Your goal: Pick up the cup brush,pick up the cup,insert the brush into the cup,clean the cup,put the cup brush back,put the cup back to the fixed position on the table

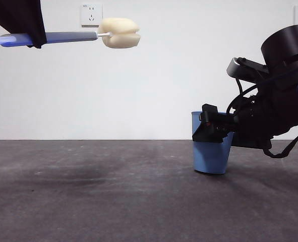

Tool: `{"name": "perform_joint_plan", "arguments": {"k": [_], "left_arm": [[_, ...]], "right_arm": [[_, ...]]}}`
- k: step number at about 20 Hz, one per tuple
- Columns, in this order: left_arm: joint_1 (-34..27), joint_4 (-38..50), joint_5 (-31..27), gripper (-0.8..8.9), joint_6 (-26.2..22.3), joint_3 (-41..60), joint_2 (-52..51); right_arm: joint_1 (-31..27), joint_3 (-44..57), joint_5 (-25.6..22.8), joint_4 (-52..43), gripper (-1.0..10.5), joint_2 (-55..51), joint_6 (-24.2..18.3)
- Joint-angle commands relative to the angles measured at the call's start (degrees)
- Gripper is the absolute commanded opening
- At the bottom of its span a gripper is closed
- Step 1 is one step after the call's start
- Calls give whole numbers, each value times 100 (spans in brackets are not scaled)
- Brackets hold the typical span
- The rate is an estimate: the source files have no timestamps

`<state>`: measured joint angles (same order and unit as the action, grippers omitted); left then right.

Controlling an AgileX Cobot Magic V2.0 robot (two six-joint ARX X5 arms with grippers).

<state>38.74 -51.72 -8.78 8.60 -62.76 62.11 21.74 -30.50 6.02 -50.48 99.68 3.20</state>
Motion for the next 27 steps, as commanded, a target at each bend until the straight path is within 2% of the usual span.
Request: {"name": "perform_joint_plan", "arguments": {"k": [1,3,5,7,11,14,17,21,25,27], "left_arm": [[-11,61,-9,-9,22,46,-7],[-11,20,-9,-9,-129,46,-7],[-11,-98,-9,-9,-348,46,-4],[-11,-227,-4,-9,-737,46,-4],[-11,-466,33,-9,-1495,46,-4],[-11,-564,116,-9,-2103,46,13],[-11,-713,527,-9,-2887,46,105],[-11,-933,774,-9,-2988,46,254],[-9,-1130,791,-9,-3032,46,474],[22,-1104,997,-9,-3029,46,553]], "right_arm": [[13,22,199,-50,-17,31,-28],[15,22,459,63,-16,-162,-17],[66,22,396,535,-17,-616,-37],[90,20,358,1303,-17,-1224,-269],[254,-216,-225,3652,-17,-2391,-1032],[592,-535,-931,5239,-17,-2922,-1814],[1019,-960,-1768,6463,-17,-3034,-2570],[1515,-1338,-2645,7160,-17,-3032,-3440],[1849,-1467,-3121,7357,-17,-3032,-4371],[1915,-1467,-3276,7477,-17,-3029,-4664]]}}
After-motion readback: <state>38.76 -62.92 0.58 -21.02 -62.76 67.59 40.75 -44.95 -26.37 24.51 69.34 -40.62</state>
